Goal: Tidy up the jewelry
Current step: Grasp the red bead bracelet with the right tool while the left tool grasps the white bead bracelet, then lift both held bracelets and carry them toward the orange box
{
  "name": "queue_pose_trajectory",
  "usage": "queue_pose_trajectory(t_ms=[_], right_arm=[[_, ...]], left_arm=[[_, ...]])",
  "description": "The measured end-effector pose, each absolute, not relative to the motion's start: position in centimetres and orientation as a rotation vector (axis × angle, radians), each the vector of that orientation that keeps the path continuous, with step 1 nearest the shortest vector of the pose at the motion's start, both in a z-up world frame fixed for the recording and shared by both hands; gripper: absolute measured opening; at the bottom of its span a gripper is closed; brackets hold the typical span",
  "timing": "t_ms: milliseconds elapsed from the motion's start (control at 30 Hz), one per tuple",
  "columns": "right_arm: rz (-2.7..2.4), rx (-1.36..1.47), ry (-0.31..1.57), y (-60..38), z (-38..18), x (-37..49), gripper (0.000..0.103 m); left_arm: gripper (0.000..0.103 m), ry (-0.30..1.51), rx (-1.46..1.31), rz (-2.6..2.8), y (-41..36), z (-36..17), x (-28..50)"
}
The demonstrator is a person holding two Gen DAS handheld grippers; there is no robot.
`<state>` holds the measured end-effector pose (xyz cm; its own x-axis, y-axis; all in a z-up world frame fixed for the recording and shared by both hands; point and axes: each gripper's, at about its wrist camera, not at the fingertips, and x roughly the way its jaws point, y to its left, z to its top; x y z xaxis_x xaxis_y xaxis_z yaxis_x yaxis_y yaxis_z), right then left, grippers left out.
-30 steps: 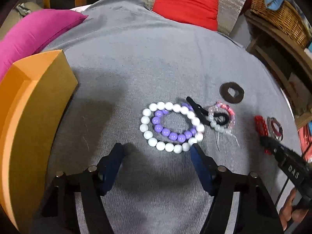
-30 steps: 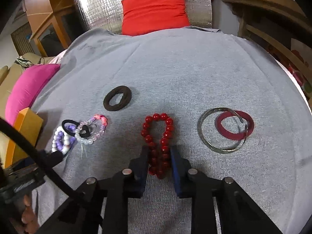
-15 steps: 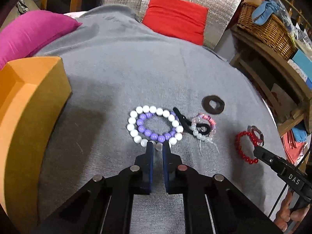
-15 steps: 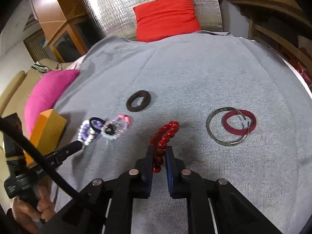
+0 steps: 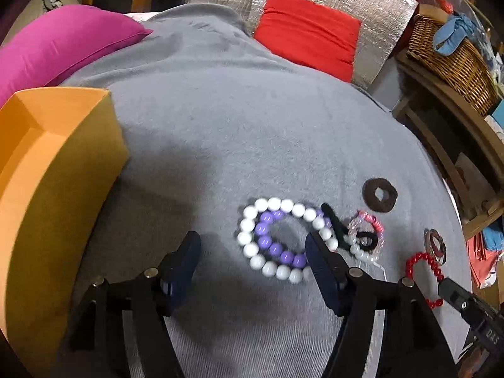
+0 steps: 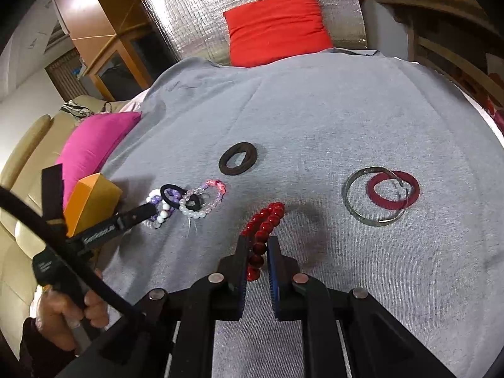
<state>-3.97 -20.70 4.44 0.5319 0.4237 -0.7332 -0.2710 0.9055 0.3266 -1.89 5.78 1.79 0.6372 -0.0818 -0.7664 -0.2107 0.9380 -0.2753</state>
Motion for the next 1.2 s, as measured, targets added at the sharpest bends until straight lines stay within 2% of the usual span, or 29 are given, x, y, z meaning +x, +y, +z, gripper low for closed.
queue_pose_trajectory(t_ms=[33,67,167,233,667,900,967,1000,1033,1100,1167,1200], right_arm=[[0.417,0.181,0.926,-20.7,4.3,-4.0,0.013],[0.416,0.180,0.930,-20.7,4.3,-4.0,0.013],[0.410,0.173,0.929,-20.8,4.1,-4.1,0.013],[0.407,0.171,0.926,-20.9,4.2,-4.1,0.013],[0.393,0.204,0.905,-22.1,5.1,-3.8,0.013],[0.345,0.213,0.966,-22.6,3.8,-2.8,0.015],[0.322,0.197,0.976,-22.4,3.3,-2.4,0.022],[0.315,0.188,0.987,-22.1,3.0,-2.2,0.035],[0.311,0.185,0.995,-22.0,2.9,-2.1,0.053],[0.300,0.174,0.992,-21.6,2.4,-1.9,0.058],[0.298,0.130,0.988,-20.9,2.1,-1.9,0.049],[0.286,0.102,0.984,-20.6,1.9,-1.8,0.030]], left_arm=[[0.067,0.873,-0.355,0.062,5.5,1.6,-1.7],[0.054,0.866,-0.352,0.047,5.4,1.6,-1.6],[0.023,0.871,-0.324,0.040,4.9,1.7,-1.6],[0.012,0.861,-0.323,-0.001,4.7,1.9,-2.1],[0.009,0.828,-0.168,-0.211,0.0,5.0,-5.9],[0.009,0.907,-0.143,-0.226,-1.0,3.7,-5.8],[0.009,0.933,-0.153,-0.229,-0.9,3.1,-5.6],[0.009,0.942,-0.158,-0.228,-0.8,2.9,-5.6],[0.009,0.947,-0.163,-0.224,-0.8,2.8,-5.5],[0.009,0.951,-0.171,-0.227,-0.7,2.7,-5.5],[0.009,0.950,-0.178,-0.235,-0.7,2.6,-5.4],[0.009,0.950,-0.180,-0.242,-0.9,2.6,-5.4]])
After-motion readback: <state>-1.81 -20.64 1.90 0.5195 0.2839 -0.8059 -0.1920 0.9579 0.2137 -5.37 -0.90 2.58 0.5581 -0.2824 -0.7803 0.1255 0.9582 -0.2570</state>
